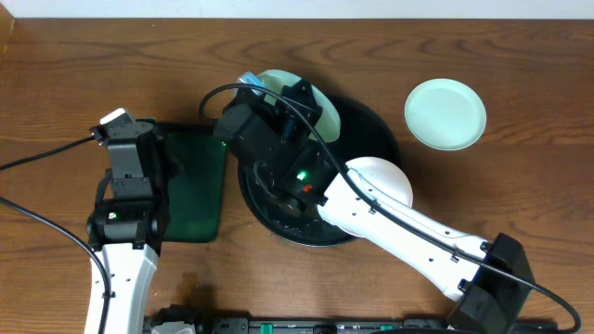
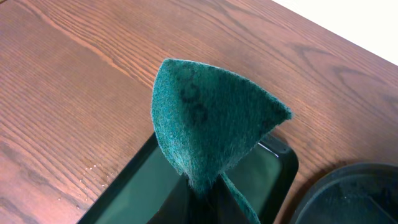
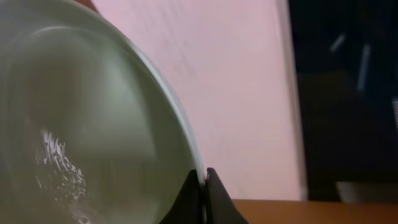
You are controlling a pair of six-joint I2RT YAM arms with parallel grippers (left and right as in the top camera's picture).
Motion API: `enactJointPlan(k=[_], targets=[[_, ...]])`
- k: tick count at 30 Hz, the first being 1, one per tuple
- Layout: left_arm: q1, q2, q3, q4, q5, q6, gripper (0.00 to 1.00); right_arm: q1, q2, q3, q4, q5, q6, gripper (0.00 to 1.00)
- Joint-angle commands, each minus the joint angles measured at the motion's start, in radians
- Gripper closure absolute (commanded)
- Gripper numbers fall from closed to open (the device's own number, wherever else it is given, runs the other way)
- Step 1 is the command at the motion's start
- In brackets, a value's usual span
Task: Clean dirty plates on tray and stack at the side
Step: 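Lift the sponge back over the green basin with left gripper, then carry the pale green plate right and stack it on the first plate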
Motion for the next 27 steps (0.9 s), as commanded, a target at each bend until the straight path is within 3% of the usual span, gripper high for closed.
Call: enactJointPlan(k=[1,8,10,12,18,22,27], targets=[[0.005,0.000,0.000,-0.001,0.002,-0.010,0.93,0.000,-0.010,0.018,0.007,0.090,-0.078,0.99],[0.005,0.000,0.000,0.000,0.002,-0.010,0.93,-0.019,-0.010,0.016,0.003,0.060,-0.049,0.99],[0.005,0.000,0.000,0.000,0.002,-0.009,0.93,-0.044,-0.010,0.010,-0.035,-0.054,0.064,0.99],[0.005,0.000,0.000,-0.002,0.002,-0.009,0.93,-0.105,-0.008,0.002,-0.130,-0.312,0.132,0.99],[0.005,0.000,0.000,-0.008,0.002,-0.009,0.93,-0.431,-0.005,-0.021,-0.192,-0.825,0.491,0.99],[0.005,0.000,0.000,-0.008,0.002,-0.009,0.93,-0.719,0.008,-0.021,-0.269,-1.310,0.496,0.99],[0.005,0.000,0.000,-0.008,0.002,-0.009,0.93,-1.012,0.064,-0.021,-0.322,-1.540,0.504,0.99]])
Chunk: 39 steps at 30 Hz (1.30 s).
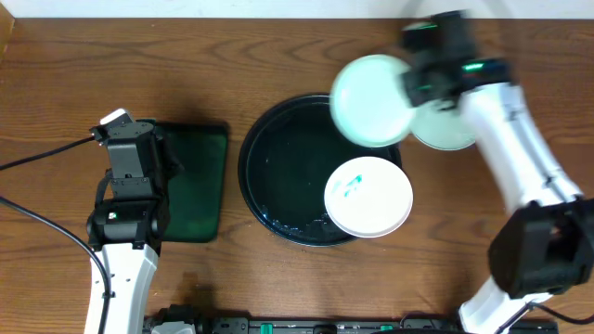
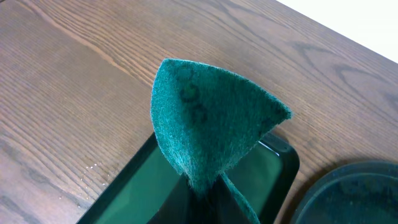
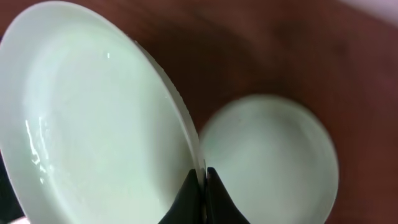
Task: Clean dirty plates on tray and stack at the side
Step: 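Carry the pale green plate right and stack it on the first plate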
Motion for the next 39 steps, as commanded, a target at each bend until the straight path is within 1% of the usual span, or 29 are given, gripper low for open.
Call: enactJointPlan(k=[1,5,7,10,14,15,16,17,21,22,24,25,26,27,28,33,37,39], targets=[[0.005,0.000,0.000,-0.003,0.002,-0.009,0.93,-0.151,0.048,-0.003,-0.015,-0.289,0.082,0.99],[0.005,0.000,0.000,-0.003,0.002,-0.009,0.93,-0.296,0.115,-0.003,-0.017,-0.289,0.173,0.99],[0.005,0.001,0.000,-0.002,0.002,-0.009,0.93,-0.341,0.144,-0.003,-0.017,-0.289,0.183,0.99],[0.005,0.005,0.000,-0.002,0.002,-0.009,0.93,-0.391,0.187,-0.003,-0.001,-0.289,0.195,0.99],[0.005,0.007,0.000,-0.002,0.002,-0.010,0.93,-0.406,0.224,-0.003,0.045,-0.288,0.232,0.99],[0.005,0.008,0.000,-0.002,0.002,-0.010,0.93,-0.403,0.234,-0.003,0.058,-0.288,0.246,0.89],[0.005,0.009,0.000,-0.002,0.002,-0.010,0.92,-0.401,0.241,-0.003,0.065,-0.289,0.257,0.71],[0.005,0.010,0.000,-0.002,0.002,-0.010,0.93,-0.396,0.247,-0.003,0.068,-0.289,0.265,0.57],[0.005,0.010,0.000,-0.002,0.002,-0.010,0.93,-0.375,0.249,-0.003,0.047,-0.361,0.268,0.65],[0.005,0.010,0.000,-0.002,0.002,-0.010,0.92,-0.370,0.245,-0.003,0.035,-0.390,0.268,0.64],[0.005,0.010,0.000,-0.002,0.002,-0.010,0.93,-0.360,0.234,-0.003,-0.001,-0.439,0.269,0.57],[0.005,0.010,0.000,-0.002,0.002,-0.010,0.93,-0.355,0.224,-0.003,-0.023,-0.451,0.269,0.51],[0.005,0.010,0.000,-0.002,0.002,-0.010,0.93,-0.346,0.209,-0.003,-0.052,-0.444,0.270,0.43],[0.005,0.011,0.000,-0.002,0.002,-0.010,0.93,-0.339,0.194,-0.003,-0.076,-0.421,0.281,0.35],[0.005,0.010,0.000,-0.002,0.002,-0.010,0.92,-0.330,0.174,-0.003,-0.100,-0.389,0.301,0.30],[0.005,0.011,0.000,-0.002,0.002,-0.010,0.93,-0.239,0.030,-0.003,-0.247,-0.139,0.401,0.28],[0.005,0.011,0.000,-0.003,0.002,-0.009,0.93,-0.116,-0.078,-0.003,-0.385,0.039,0.519,0.25],[0.005,0.011,0.000,-0.003,0.002,-0.009,0.93,-0.048,-0.108,-0.004,-0.442,0.123,0.584,0.21]])
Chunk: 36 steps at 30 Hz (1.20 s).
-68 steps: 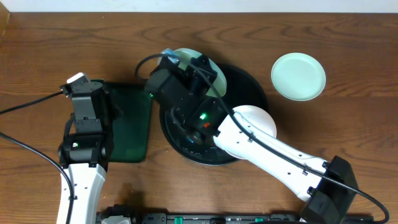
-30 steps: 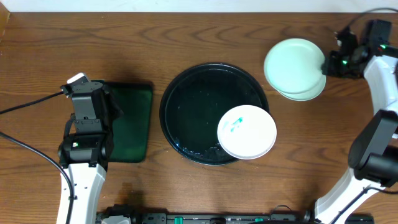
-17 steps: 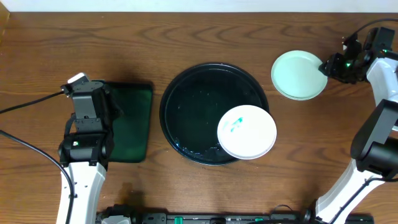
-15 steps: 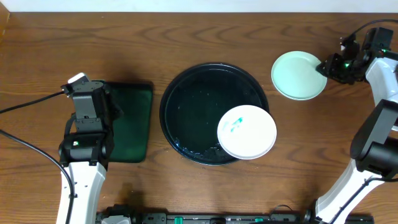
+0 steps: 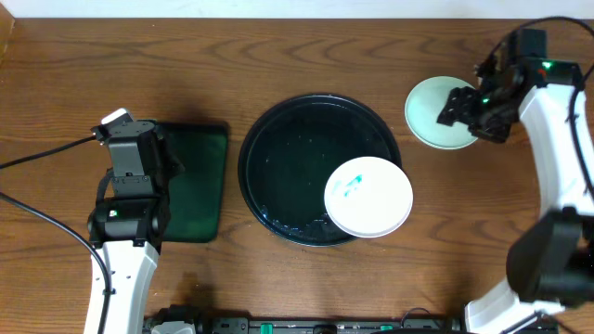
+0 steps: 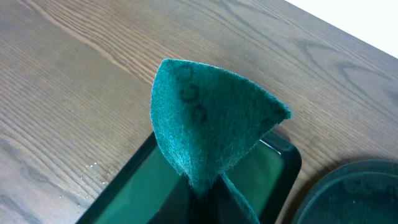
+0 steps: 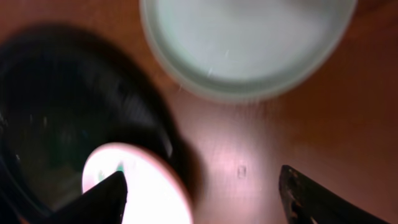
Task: Clean dirty plates on tray and stack at the side
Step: 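Carry the pale green plate right and stack it on the first plate, then move right gripper back to the tray and grip the white plate rim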
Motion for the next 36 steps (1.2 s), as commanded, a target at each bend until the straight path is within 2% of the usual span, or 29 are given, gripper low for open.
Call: enactJointPlan(k=[1,2,3,4,8,9,10,11,15,24,34,36], targets=[[0.005,0.000,0.000,-0.006,0.001,-0.009,0.92,0.119,-0.056,0.000,-0.071,0.241,0.171,0.20],[0.005,0.000,0.000,-0.010,0.002,-0.009,0.92,0.148,-0.059,-0.002,-0.087,0.269,0.198,0.15],[0.005,0.000,0.000,-0.012,0.001,-0.009,0.93,0.183,-0.059,-0.008,-0.102,0.284,0.231,0.05],[0.005,0.000,0.000,-0.015,0.002,-0.009,0.93,0.212,-0.059,-0.018,-0.105,0.280,0.254,0.01],[0.005,0.000,0.000,-0.017,0.002,-0.009,0.93,0.294,-0.058,-0.115,-0.064,0.217,0.269,0.01],[0.005,0.000,0.000,-0.017,0.001,-0.009,0.92,0.305,-0.058,-0.150,-0.060,0.199,0.271,0.08],[0.005,0.000,0.000,-0.017,0.001,-0.009,0.93,0.310,-0.058,-0.180,-0.058,0.184,0.289,0.22],[0.005,0.000,0.000,-0.017,0.002,-0.009,0.92,0.318,-0.059,-0.223,-0.058,0.175,0.322,0.24],[0.005,0.000,0.000,-0.014,0.001,-0.010,0.93,0.348,-0.059,-0.313,-0.048,0.176,0.397,0.26],[0.005,0.000,0.000,-0.013,0.001,-0.009,0.93,0.465,-0.059,-0.442,0.062,0.177,0.480,0.39],[0.005,0.000,0.000,-0.013,0.001,-0.009,0.92,0.466,-0.059,-0.555,0.126,0.145,0.527,0.38],[0.005,0.000,0.000,-0.013,0.002,-0.009,0.93,0.466,-0.059,-0.558,0.139,0.142,0.527,0.40]])
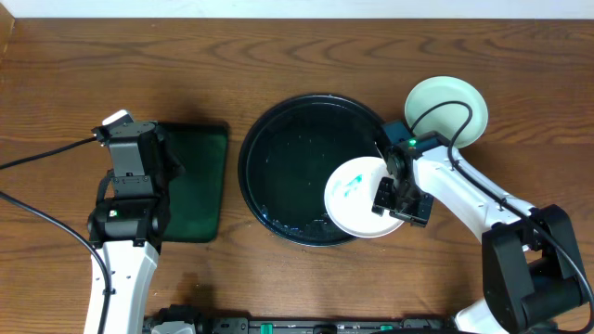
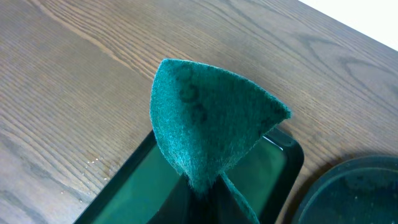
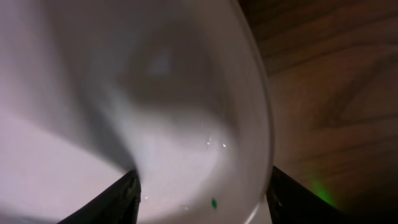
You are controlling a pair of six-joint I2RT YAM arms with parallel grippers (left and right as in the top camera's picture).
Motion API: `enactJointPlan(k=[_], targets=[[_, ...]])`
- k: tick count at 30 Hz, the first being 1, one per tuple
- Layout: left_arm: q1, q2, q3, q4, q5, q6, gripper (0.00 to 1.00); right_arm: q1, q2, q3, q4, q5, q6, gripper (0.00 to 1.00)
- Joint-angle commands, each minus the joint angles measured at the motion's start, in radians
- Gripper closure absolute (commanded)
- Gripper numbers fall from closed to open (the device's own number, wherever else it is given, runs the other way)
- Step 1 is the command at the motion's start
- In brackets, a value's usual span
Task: Clean dirty plates on tray and stack at the side
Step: 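Move right gripper back to the tray and grip the white plate rim, then dip the sponge in the basin and bring it onto the white plate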
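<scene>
A white plate point(image 1: 355, 198) with teal smears lies in the right front of the round black tray point(image 1: 288, 176). My right gripper point(image 1: 401, 199) is open over the plate's right edge. In the right wrist view the plate point(image 3: 155, 112) fills the frame and its rim runs between my fingers point(image 3: 118, 199). Clean pale green plates point(image 1: 445, 111) lie stacked on the table at the back right. My left gripper point(image 2: 202, 202) is shut on a folded green scouring pad point(image 2: 211, 124) above a dark green rectangular tray point(image 1: 197, 181).
Brown wooden table point(image 1: 278, 56) all round. The left arm point(image 1: 125, 213) stands at the front left beside the rectangular tray. A black cable point(image 1: 436, 125) loops over the stacked plates. The right arm's base point(image 1: 524, 278) sits at the front right.
My right gripper was open beside the pale green plates at the back right. It is now down at the white plate's right edge in the round tray, still open. The left gripper has not moved.
My right gripper held a pale green plate over the back of the round tray. Then it held that plate beside the other green plate at the back right. Later the plate lay on that one and the gripper was open. Now the gripper is at the white plate.
</scene>
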Motion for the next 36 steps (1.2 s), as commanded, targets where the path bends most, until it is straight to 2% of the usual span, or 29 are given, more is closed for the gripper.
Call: enactJointPlan(k=[1,3,6,8,15,23,32,36], targets=[[0.005,0.000,0.000,0.003,-0.001,-0.009,0.92,0.006,0.006,-0.005,0.018,-0.009,0.024,0.45],[0.005,0.000,0.000,0.003,-0.001,-0.009,0.92,0.006,0.006,-0.005,0.038,-0.008,0.019,0.60],[0.005,0.000,0.000,0.003,-0.001,-0.009,0.93,0.006,0.006,-0.004,0.093,-0.009,-0.018,0.87],[0.005,0.000,0.000,0.003,-0.001,-0.009,0.93,0.006,0.006,-0.004,0.137,-0.014,-0.043,0.99],[0.005,0.000,0.000,0.003,-0.001,-0.009,0.92,0.006,0.006,-0.004,0.312,-0.071,-0.165,0.99],[0.005,0.089,0.000,0.010,-0.001,-0.013,0.93,0.010,0.024,-0.004,0.584,-0.135,-0.407,0.99],[0.005,0.294,0.000,0.051,-0.001,-0.035,0.92,0.010,0.146,-0.004,0.691,-0.208,-0.410,0.99],[0.005,0.375,0.000,0.053,-0.001,-0.055,0.92,0.010,0.211,-0.004,0.704,-0.208,-0.367,0.99]])
